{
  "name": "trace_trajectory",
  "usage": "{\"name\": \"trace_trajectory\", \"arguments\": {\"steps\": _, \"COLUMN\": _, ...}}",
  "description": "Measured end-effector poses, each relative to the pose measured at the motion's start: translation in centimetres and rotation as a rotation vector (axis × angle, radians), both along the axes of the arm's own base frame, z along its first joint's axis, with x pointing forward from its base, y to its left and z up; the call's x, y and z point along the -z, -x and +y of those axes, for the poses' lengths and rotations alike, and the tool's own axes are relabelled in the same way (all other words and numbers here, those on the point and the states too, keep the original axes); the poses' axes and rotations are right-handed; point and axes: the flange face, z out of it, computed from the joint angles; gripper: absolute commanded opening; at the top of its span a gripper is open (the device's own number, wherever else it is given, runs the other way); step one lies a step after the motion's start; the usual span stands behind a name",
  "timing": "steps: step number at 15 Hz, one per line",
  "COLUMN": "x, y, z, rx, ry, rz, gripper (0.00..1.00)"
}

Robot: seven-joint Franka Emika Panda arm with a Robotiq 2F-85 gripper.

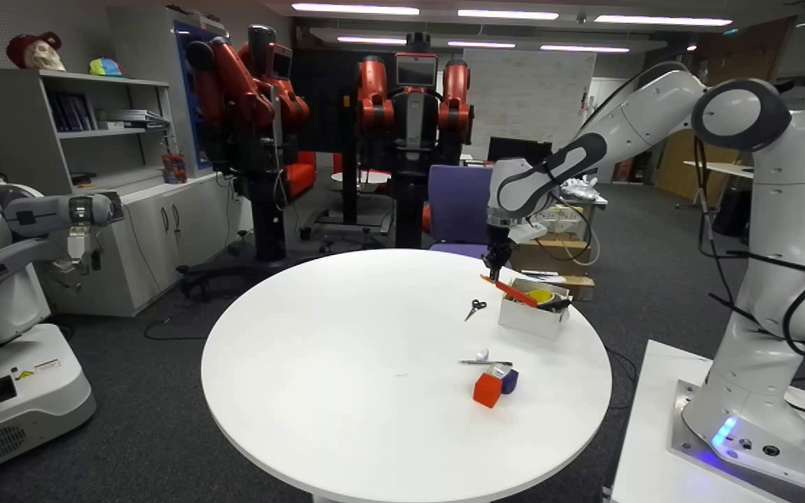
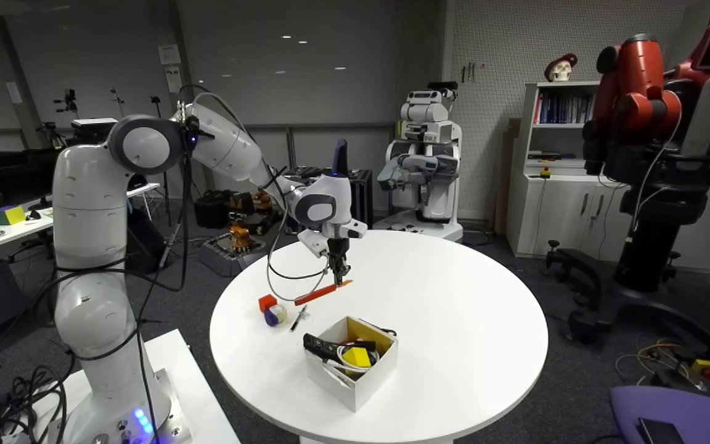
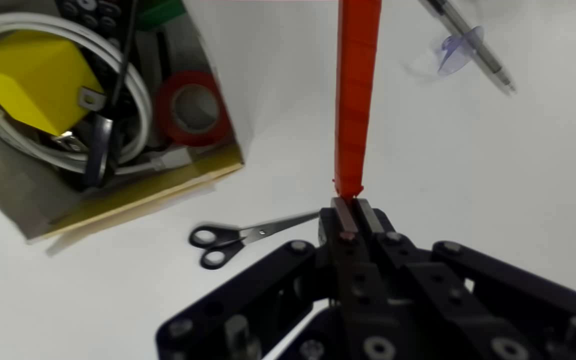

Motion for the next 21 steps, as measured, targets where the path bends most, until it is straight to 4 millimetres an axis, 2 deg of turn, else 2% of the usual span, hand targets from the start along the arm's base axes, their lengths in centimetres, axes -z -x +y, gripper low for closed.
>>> {"name": "trace_trajectory", "arguments": {"steps": 4, "x": -1.3, "y": 1.6, "z": -8.5, "rx": 0.204, "ry": -0.027, "rz": -0.032, "gripper": 0.01}}
{"name": "trace_trajectory", "arguments": {"steps": 6, "x": -1.8, "y": 2.5, "z": -11.7, "rx": 0.306, "ry": -0.032, "rz": -0.052, "gripper": 0.01}}
{"name": "trace_trajectory", "arguments": {"steps": 8, "x": -2.1, "y": 3.0, "z": -13.9, "rx": 0.410, "ry": -0.037, "rz": -0.081, "gripper": 0.01}}
{"name": "trace_trajectory", "arguments": {"steps": 10, "x": -2.1, "y": 3.1, "z": -14.8, "rx": 0.510, "ry": -0.055, "rz": -0.117, "gripper": 0.01}}
{"name": "trace_trajectory", "arguments": {"steps": 15, "x": -0.8, "y": 3.1, "z": -15.2, "rx": 0.719, "ry": -0.104, "rz": -0.226, "gripper": 0.01}}
{"name": "trace_trajectory", "arguments": {"steps": 21, "x": 0.0, "y": 4.2, "z": -16.2, "rx": 0.798, "ry": -0.094, "rz": -0.283, "gripper": 0.01}}
